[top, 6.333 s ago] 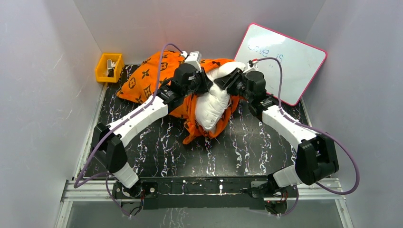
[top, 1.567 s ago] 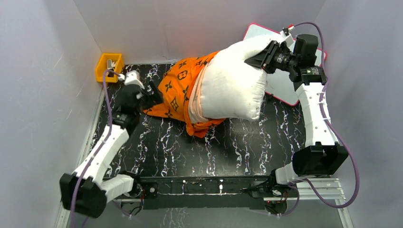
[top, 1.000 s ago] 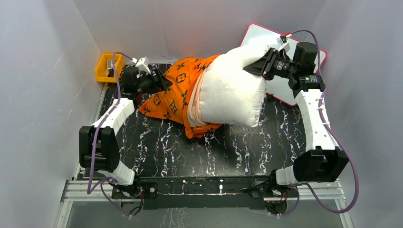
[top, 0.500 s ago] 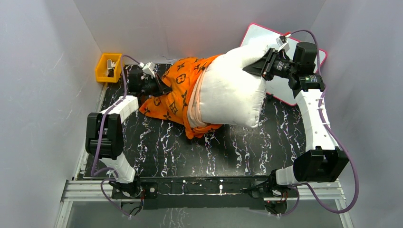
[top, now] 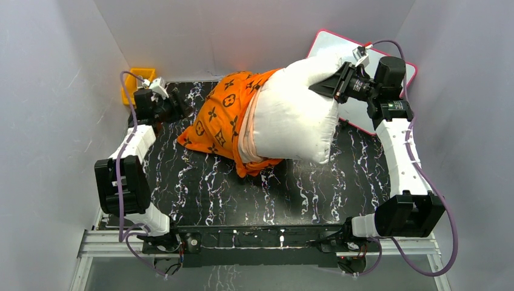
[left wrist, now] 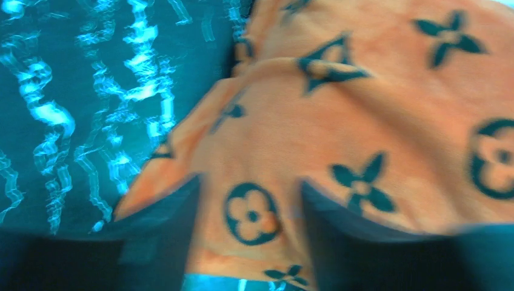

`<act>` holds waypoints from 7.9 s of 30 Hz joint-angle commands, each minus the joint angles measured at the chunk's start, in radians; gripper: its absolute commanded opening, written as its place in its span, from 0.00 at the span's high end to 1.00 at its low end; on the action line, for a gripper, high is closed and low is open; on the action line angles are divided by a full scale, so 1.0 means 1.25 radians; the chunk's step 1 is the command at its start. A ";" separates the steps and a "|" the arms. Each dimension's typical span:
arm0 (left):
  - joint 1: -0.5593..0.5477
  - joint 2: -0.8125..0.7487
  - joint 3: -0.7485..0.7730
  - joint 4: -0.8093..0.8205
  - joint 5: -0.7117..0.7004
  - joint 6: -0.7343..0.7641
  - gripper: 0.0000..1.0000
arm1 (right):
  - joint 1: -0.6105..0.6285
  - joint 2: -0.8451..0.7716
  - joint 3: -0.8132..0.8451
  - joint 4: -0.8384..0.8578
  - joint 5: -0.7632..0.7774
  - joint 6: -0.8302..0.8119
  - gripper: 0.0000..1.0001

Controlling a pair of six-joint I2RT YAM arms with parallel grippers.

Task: Remove the pillowcase from the pillow
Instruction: Remove the pillow from the pillowcase.

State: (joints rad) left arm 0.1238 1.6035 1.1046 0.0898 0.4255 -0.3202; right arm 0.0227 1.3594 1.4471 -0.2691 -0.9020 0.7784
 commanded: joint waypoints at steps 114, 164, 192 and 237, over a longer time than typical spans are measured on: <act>-0.341 -0.629 -0.328 -0.315 0.167 -0.137 0.09 | 0.051 0.236 0.135 0.386 -0.126 0.384 1.00; -0.346 -0.922 -0.623 -0.358 -0.724 -0.979 1.00 | 0.029 0.177 0.097 0.434 -0.170 0.403 1.00; -0.346 -0.891 -0.505 -0.888 -1.316 -1.168 1.00 | -0.173 0.165 0.010 0.889 -0.234 0.776 1.00; -0.241 -0.125 -0.023 -0.369 -0.075 0.021 0.11 | 0.016 0.489 0.377 0.609 -0.341 0.479 1.00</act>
State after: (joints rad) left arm -0.0872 1.6176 1.2098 -0.3206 0.2024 -0.1993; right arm 0.0528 1.9472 1.7947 0.1993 -1.3293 1.1587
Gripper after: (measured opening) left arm 0.913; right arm 0.308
